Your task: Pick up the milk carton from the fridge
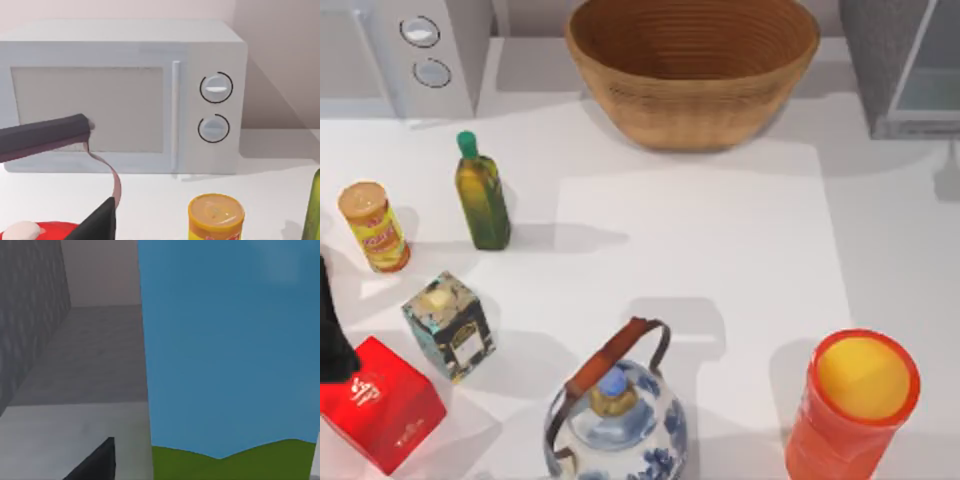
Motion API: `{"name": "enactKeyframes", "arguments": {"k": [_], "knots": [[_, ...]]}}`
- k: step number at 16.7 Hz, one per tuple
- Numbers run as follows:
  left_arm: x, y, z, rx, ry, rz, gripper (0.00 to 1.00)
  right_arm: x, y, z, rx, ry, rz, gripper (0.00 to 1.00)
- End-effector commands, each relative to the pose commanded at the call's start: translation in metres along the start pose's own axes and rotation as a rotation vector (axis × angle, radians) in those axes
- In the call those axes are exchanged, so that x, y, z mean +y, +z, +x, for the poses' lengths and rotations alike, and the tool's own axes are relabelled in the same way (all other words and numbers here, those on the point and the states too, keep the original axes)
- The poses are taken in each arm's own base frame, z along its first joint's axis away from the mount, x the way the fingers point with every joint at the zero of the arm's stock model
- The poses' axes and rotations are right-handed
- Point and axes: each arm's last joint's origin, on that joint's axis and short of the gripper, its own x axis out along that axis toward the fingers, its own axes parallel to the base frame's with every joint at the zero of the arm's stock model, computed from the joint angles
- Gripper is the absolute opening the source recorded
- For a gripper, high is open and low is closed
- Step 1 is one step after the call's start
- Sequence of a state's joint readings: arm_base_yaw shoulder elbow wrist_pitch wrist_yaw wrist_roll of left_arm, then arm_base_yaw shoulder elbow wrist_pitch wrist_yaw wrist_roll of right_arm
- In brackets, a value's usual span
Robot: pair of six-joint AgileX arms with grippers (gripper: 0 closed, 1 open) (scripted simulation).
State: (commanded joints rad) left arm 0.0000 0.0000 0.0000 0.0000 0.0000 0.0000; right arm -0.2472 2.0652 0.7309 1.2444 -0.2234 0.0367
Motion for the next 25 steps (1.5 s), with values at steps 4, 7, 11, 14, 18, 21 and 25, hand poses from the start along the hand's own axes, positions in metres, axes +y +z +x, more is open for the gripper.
{"name": "enactKeyframes", "arguments": {"k": [4, 7, 11, 14, 18, 21, 25], "knots": [[0.000, 0.000, 0.000, 0.000, 0.000, 0.000, 1.00, 0.004, 0.020, 0.024, -0.086, -0.007, -0.040, 1.00], [0.000, 0.000, 0.000, 0.000, 0.000, 0.000, 1.00, 0.005, 0.021, 0.025, -0.091, -0.007, -0.042, 1.00], [0.000, 0.000, 0.000, 0.000, 0.000, 0.000, 1.00, 0.003, 0.022, 0.028, -0.089, -0.009, -0.042, 1.00], [0.000, 0.000, 0.000, 0.000, 0.000, 0.000, 1.00, 0.003, 0.023, 0.051, -0.090, -0.007, -0.042, 1.00], [0.000, 0.000, 0.000, 0.000, 0.000, 0.000, 1.00, 0.004, 0.027, 0.082, -0.095, -0.007, -0.043, 1.00], [0.000, 0.000, 0.000, 0.000, 0.000, 0.000, 1.00, 0.004, 0.027, 0.085, -0.091, -0.007, -0.042, 1.00], [0.000, 0.000, 0.000, 0.000, 0.000, 0.000, 1.00, 0.004, 0.027, 0.085, -0.091, -0.007, -0.042, 0.85]]}}
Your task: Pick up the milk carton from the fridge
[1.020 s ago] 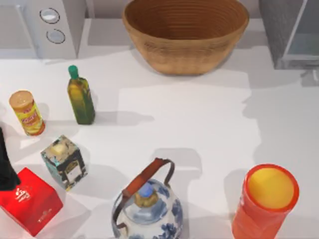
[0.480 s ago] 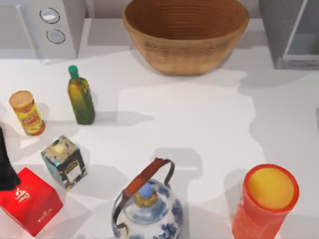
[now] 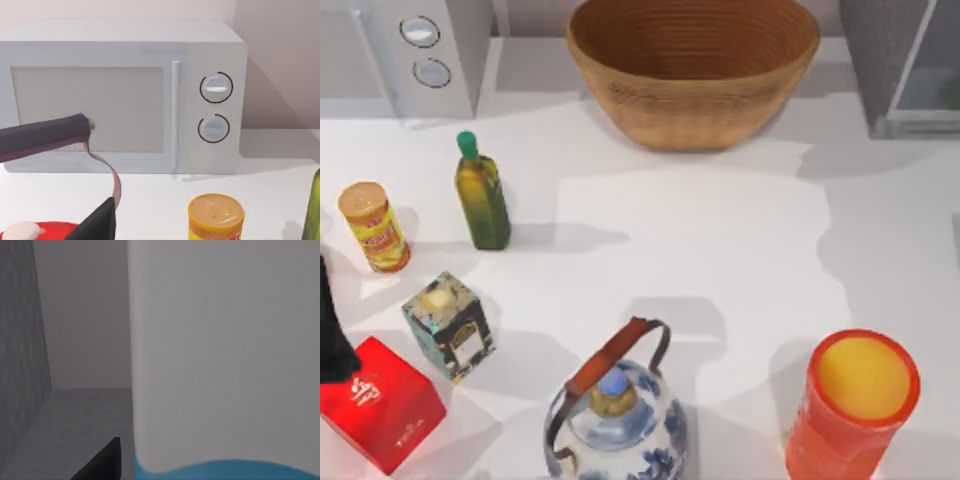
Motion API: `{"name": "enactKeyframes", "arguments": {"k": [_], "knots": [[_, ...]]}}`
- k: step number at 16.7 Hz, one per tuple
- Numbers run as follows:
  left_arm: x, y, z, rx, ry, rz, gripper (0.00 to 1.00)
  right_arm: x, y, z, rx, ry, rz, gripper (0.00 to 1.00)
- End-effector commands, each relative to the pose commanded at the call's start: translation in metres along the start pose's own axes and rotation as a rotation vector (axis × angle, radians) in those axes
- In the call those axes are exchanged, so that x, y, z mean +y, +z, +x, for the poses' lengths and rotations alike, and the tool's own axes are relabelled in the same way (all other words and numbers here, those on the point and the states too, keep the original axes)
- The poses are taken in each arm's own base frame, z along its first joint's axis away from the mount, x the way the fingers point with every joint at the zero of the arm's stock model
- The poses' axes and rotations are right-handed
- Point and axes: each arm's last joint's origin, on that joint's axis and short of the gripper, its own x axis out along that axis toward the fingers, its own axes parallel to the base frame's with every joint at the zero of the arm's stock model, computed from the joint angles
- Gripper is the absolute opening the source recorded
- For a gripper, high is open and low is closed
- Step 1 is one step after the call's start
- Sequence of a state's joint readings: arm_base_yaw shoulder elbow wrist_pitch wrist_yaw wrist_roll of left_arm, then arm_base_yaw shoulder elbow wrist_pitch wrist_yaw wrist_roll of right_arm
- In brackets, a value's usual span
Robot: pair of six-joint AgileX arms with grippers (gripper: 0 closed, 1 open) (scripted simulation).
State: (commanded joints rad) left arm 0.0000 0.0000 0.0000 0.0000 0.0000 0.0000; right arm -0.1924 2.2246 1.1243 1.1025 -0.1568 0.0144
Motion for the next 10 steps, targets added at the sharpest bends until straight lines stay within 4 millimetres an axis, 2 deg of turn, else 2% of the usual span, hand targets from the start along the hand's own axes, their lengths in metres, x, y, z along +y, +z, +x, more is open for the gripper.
{"name": "enactKeyframes", "arguments": {"k": [10], "knots": [[0.0000, 0.0000, 0.0000, 0.000, 0.000, 0.000, 1.00, 0.0000, 0.0000, 0.0000, 0.000, 0.000, 0.000, 0.10]]}}
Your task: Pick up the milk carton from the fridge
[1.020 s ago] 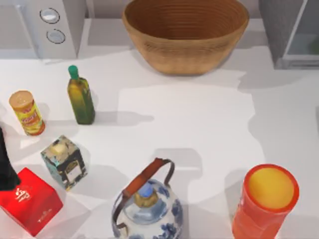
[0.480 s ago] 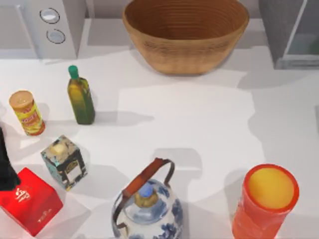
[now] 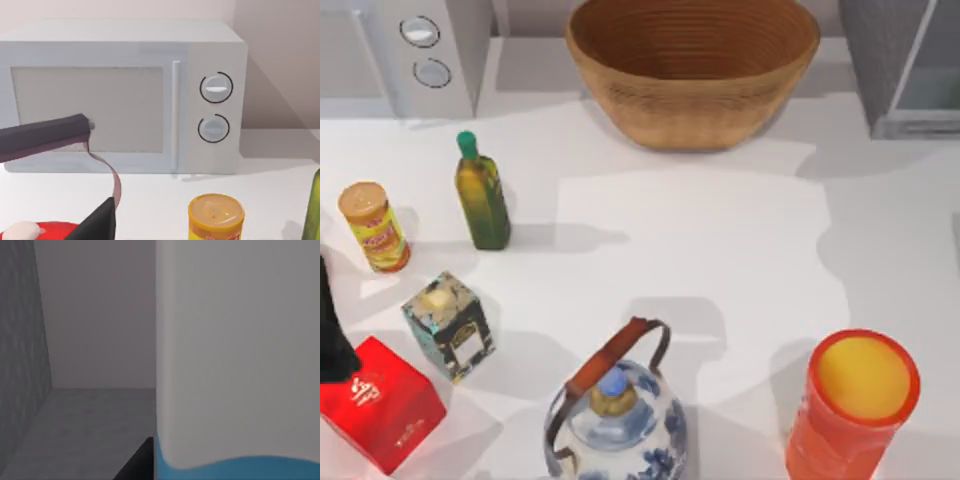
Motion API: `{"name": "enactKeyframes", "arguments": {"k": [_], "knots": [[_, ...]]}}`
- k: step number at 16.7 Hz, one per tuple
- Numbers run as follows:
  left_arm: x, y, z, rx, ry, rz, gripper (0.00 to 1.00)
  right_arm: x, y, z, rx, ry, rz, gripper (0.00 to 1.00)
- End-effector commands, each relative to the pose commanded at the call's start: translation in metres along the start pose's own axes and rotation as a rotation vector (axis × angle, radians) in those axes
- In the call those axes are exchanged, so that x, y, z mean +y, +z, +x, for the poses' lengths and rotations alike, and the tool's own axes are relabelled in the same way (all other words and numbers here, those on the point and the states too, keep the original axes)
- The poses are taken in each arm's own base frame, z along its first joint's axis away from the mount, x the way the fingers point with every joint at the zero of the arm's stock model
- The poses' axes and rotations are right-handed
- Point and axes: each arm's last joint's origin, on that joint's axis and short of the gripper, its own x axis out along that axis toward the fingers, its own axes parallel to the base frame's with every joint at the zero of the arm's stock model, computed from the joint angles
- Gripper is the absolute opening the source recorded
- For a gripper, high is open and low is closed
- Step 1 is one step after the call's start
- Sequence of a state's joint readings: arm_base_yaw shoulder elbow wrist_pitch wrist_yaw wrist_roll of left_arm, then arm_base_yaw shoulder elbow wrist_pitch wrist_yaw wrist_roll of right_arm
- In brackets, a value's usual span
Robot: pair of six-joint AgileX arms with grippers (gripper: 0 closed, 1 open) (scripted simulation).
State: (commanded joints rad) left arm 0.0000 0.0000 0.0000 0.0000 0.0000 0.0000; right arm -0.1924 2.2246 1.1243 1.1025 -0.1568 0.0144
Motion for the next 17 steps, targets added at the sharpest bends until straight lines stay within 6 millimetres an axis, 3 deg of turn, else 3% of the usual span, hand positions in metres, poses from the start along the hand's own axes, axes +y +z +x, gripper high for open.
{"name": "enactKeyframes", "arguments": {"k": [2, 11, 17], "knots": [[0.000, 0.000, 0.000, 0.000, 0.000, 0.000, 1.00, 0.000, 0.000, 0.000, 0.000, 0.000, 0.000, 0.00], [0.000, 0.000, 0.000, 0.000, 0.000, 0.000, 1.00, -0.001, 0.002, 0.000, -0.003, -0.003, 0.001, 0.00], [0.000, 0.000, 0.000, 0.000, 0.000, 0.000, 1.00, -0.001, 0.046, -0.001, 0.004, -0.002, 0.002, 0.00]]}}
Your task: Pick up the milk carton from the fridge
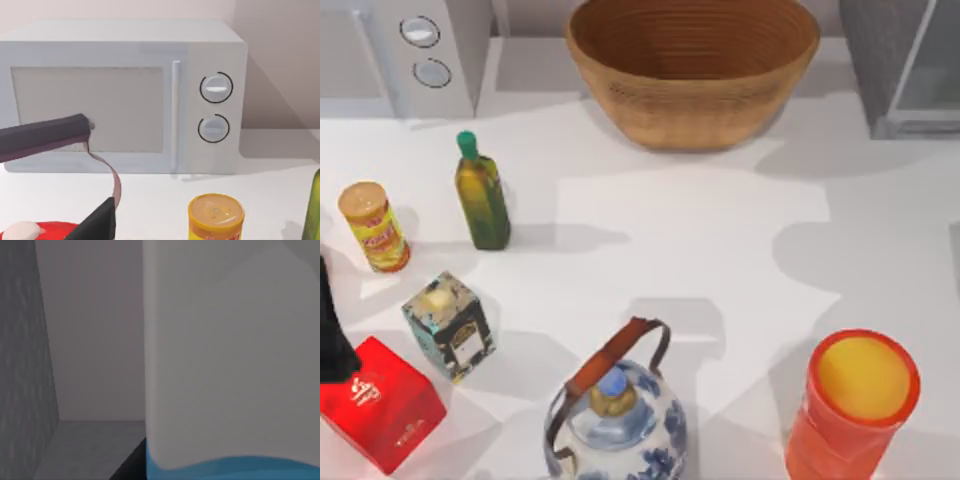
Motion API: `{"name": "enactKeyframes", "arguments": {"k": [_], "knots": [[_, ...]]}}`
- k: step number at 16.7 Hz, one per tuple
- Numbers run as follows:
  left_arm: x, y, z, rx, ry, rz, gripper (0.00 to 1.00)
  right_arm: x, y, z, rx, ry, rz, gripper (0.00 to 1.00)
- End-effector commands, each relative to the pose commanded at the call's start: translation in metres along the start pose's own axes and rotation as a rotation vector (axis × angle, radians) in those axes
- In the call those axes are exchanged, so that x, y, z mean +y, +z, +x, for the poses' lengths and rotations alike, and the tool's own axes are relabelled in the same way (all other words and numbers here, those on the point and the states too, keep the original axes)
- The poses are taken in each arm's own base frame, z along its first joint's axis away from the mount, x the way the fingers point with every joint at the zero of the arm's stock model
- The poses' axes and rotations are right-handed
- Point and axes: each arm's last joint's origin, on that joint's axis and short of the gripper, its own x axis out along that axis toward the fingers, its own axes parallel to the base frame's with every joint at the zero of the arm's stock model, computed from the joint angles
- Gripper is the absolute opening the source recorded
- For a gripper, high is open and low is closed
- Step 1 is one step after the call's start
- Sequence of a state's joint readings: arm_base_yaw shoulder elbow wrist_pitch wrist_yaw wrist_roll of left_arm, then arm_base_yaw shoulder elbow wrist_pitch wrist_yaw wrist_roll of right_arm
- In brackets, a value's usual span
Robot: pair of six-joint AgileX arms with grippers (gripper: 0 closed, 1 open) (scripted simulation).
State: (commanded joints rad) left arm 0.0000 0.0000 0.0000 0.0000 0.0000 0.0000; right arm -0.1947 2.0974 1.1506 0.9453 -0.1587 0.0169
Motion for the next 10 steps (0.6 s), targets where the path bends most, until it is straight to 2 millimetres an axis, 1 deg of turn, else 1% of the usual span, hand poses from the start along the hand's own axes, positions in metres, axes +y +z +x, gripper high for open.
{"name": "enactKeyframes", "arguments": {"k": [1, 4, 6, 8, 10], "knots": [[0.000, 0.000, 0.000, 0.000, 0.000, 0.000, 1.00, 0.000, 0.004, 0.000, -0.005, 0.000, -0.001, 0.00], [0.000, 0.000, 0.000, 0.000, 0.000, 0.000, 1.00, 0.000, 0.003, 0.000, 0.000, 0.000, 0.002, 0.00], [0.000, 0.000, 0.000, 0.000, 0.000, 0.000, 1.00, 0.000, 0.005, -0.004, -0.006, 0.003, 0.000, 0.00], [0.000, 0.000, 0.000, 0.000, 0.000, 0.000, 1.00, 0.000, 0.009, -0.016, -0.016, 0.006, -0.003, 0.00], [0.000, 0.000, 0.000, 0.000, 0.000, 0.000, 1.00, -0.001, 0.007, -0.038, -0.008, 0.004, -0.001, 0.00]]}}
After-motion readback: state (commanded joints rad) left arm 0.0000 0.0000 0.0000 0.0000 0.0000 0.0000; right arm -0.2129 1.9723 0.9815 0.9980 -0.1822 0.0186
